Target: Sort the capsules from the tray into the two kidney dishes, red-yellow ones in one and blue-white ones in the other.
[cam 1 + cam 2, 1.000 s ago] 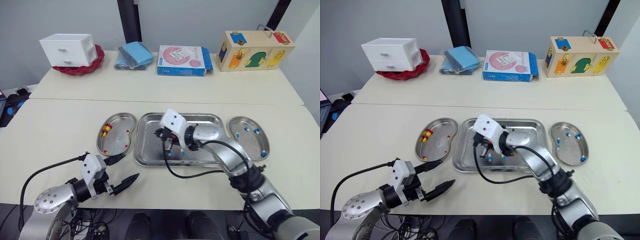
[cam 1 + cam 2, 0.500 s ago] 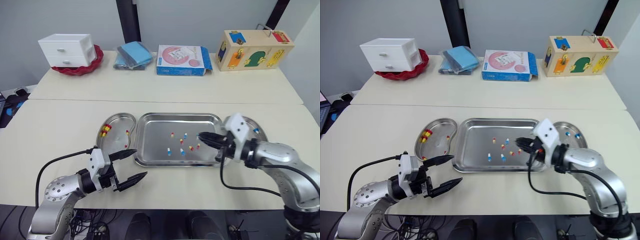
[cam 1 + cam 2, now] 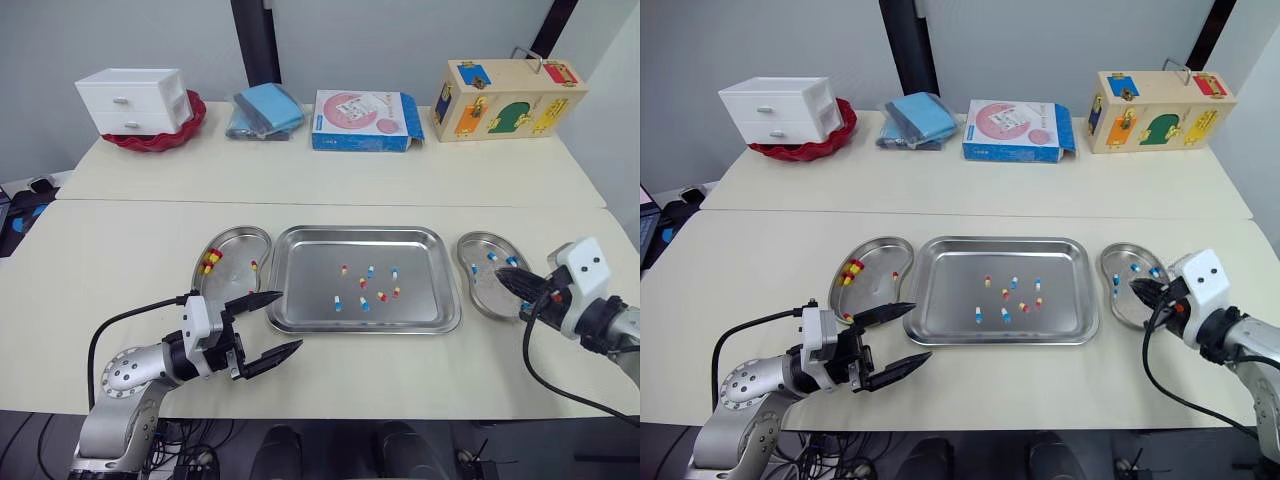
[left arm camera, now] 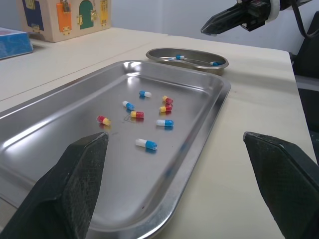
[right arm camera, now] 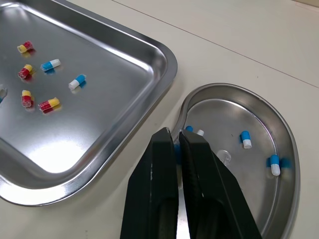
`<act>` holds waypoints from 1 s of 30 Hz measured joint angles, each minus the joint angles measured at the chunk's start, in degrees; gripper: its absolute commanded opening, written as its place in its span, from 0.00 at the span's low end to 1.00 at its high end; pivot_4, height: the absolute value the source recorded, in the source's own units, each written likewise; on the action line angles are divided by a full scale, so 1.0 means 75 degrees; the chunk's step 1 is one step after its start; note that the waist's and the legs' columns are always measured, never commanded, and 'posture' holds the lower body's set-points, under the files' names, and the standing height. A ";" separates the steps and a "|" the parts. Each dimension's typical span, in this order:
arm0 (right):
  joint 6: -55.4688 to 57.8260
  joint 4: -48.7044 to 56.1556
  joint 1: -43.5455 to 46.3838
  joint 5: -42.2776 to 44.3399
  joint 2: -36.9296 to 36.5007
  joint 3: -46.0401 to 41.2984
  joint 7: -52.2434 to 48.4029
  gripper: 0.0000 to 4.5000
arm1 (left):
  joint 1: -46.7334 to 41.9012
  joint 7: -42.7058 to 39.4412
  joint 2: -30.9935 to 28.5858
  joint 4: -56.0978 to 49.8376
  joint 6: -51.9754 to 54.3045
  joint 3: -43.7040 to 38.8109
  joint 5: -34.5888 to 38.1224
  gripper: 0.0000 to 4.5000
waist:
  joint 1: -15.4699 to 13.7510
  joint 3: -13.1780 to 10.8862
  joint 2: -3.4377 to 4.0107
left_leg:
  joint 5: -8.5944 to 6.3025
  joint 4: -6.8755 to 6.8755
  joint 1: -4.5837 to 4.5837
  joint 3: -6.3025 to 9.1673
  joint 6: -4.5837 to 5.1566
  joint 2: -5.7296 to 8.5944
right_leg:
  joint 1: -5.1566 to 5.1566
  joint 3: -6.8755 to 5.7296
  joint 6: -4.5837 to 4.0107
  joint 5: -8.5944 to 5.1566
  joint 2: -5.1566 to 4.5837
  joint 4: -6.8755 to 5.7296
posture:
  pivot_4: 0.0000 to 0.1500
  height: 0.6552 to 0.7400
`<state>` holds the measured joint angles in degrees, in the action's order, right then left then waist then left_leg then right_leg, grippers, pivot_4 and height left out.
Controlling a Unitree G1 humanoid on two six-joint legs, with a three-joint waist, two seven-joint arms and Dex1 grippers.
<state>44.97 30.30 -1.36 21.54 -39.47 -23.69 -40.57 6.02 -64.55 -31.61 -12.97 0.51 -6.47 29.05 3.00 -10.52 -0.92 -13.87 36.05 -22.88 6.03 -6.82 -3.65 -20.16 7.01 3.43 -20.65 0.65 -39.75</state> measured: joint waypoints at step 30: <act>-0.2745 -0.0103 -0.1403 0.0136 -0.0265 0.0010 -0.0817 0.76 | 0.1358 0.1466 -0.0489 -0.1180 0.1246 -0.0730 0.0135 1.00 | -0.0012 -0.0003 -0.0001 | 0.0000 -0.0001 0.0003 0.0002 0.0000 -0.0002 | 0.0009 -0.0001 0.0002 -0.0001 0.0000 0.0007 | 1.00 1.00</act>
<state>24.38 29.53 -11.88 22.57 -41.46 -23.62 -46.69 16.21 -53.56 -35.28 -21.82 9.85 -11.94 30.06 2.91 -10.54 -0.93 -13.87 36.04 -22.86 6.05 -6.81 -3.67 -20.09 7.00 3.45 -20.66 0.65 -39.69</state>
